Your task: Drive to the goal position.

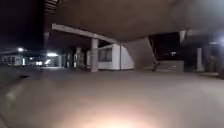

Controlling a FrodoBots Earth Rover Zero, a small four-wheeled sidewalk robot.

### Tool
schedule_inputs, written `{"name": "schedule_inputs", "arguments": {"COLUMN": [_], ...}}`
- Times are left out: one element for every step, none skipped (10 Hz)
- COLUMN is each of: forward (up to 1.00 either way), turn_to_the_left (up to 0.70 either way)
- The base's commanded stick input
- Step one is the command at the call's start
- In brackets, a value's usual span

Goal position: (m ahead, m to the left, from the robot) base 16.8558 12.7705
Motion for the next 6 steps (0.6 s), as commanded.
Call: {"name": "schedule_inputs", "arguments": {"forward": [1.0,1.0,1.0,1.0,1.0,1.0], "turn_to_the_left": [0.02,0.02,0.02,0.02,0.02,0.02]}}
